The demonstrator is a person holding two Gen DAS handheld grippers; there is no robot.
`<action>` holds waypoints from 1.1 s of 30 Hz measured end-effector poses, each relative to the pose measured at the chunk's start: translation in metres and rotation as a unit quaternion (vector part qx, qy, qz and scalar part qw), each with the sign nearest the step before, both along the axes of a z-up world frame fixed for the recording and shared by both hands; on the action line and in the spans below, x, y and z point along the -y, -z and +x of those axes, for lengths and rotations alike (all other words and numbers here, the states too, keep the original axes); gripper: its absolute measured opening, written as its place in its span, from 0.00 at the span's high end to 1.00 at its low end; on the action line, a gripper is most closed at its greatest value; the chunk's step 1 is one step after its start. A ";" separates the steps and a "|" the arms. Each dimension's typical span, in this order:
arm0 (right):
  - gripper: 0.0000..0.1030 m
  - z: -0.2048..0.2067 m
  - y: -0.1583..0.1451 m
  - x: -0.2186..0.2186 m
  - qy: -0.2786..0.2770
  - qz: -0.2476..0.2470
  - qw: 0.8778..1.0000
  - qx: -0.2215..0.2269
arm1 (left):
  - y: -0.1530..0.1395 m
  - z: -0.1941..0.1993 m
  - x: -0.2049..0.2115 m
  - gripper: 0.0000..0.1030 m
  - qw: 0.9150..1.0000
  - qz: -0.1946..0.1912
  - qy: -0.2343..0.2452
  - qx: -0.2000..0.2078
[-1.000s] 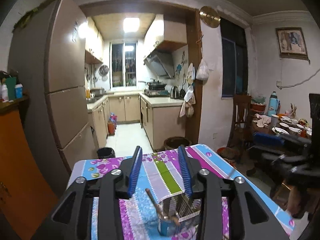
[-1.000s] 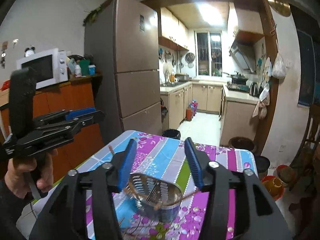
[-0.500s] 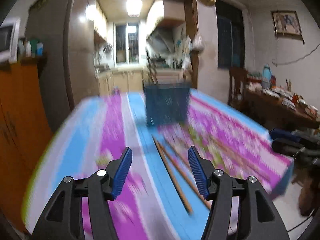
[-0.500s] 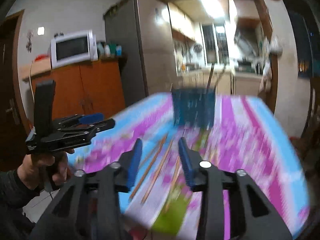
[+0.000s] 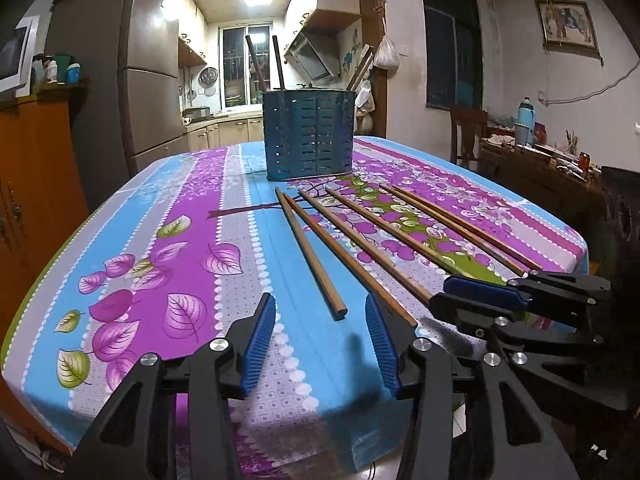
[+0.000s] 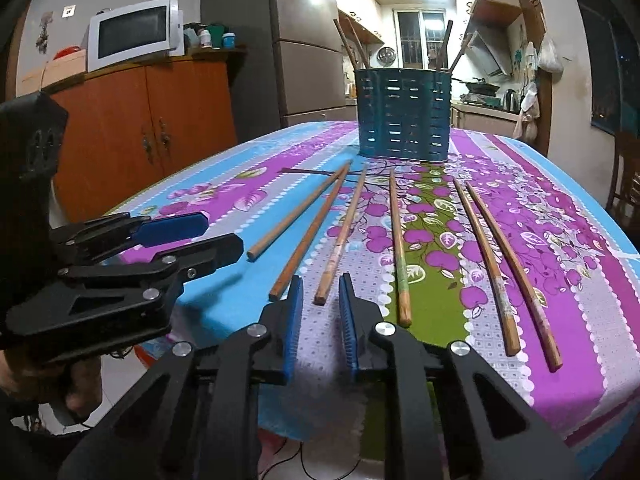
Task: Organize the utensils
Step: 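Return both open tools to the remaining chopsticks and align the fingers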
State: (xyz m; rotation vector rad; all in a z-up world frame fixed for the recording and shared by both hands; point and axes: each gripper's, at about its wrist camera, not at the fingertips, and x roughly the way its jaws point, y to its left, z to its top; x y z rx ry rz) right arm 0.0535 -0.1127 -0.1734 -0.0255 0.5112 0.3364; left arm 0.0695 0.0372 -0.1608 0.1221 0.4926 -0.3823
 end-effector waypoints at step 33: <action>0.85 -0.015 -0.009 0.061 -0.014 0.031 0.999 0.017 | 0.020 -0.020 0.068 0.76 0.998 0.021 -0.056 0.028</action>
